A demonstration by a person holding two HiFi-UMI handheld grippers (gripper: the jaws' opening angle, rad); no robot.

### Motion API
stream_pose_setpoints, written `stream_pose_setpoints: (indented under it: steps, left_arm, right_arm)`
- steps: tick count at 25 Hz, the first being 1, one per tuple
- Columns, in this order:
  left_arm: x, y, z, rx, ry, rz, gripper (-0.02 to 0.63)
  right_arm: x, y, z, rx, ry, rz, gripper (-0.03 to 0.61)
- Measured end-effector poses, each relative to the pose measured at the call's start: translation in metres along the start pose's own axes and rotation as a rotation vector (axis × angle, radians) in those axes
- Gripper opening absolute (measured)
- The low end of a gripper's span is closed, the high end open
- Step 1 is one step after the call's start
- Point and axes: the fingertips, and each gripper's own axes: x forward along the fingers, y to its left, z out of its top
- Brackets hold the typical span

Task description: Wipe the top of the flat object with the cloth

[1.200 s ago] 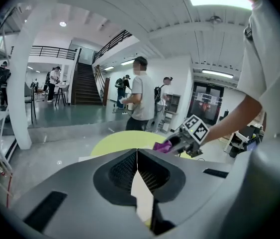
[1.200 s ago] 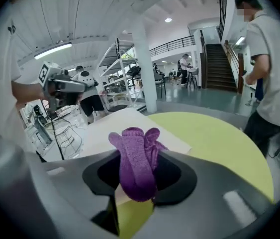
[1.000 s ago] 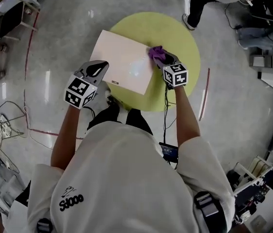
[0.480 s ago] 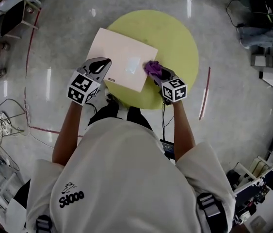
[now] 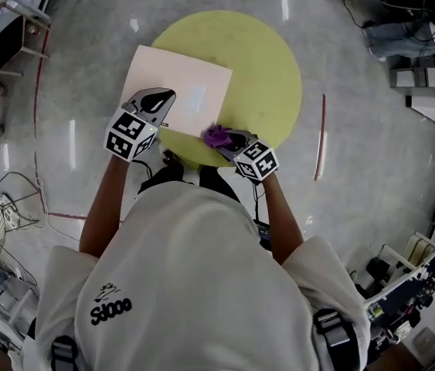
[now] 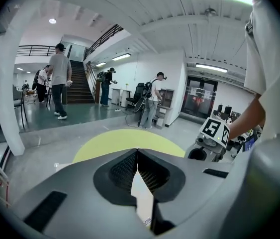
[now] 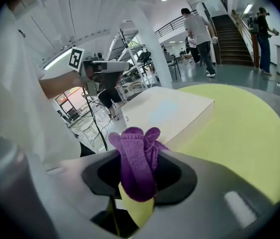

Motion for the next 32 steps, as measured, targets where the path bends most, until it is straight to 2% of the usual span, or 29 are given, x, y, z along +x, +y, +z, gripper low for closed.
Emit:
stream_pose_setpoints:
  steps: [2, 4, 7, 9, 13, 19, 27, 32]
  left_arm:
    - [0.004, -0.004, 0.007, 0.025, -0.006, -0.008, 0.006]
    - [0.005, -0.001, 0.021, 0.056, -0.025, 0.009, 0.006]
    - [0.006, 0.010, 0.044, 0.104, -0.065, 0.043, 0.006]
    - [0.005, 0.015, 0.060, 0.127, -0.094, 0.063, 0.006]
    - [-0.002, 0.027, 0.103, 0.158, -0.169, 0.110, 0.006]
    - [-0.031, 0.046, 0.175, 0.222, -0.288, 0.212, 0.006]
    - [-0.071, 0.051, 0.252, 0.309, -0.401, 0.284, 0.006]
    - [-0.086, 0.045, 0.282, 0.369, -0.462, 0.296, 0.006]
  right_arm:
    - [-0.010, -0.002, 0.010, 0.016, -0.038, 0.002, 0.164]
    - [-0.027, -0.011, 0.036, 0.033, -0.121, -0.017, 0.164]
    - [-0.063, -0.037, 0.091, 0.024, -0.268, -0.108, 0.164]
    - [-0.089, -0.051, 0.126, -0.027, -0.326, -0.185, 0.163]
    - [-0.136, -0.068, 0.192, -0.170, -0.369, -0.343, 0.163]
    - [-0.200, -0.063, 0.284, -0.277, -0.523, -0.493, 0.163]
    - [-0.258, -0.029, 0.360, -0.392, -0.656, -0.547, 0.163]
    - [-0.279, -0.011, 0.386, -0.434, -0.705, -0.555, 0.163]
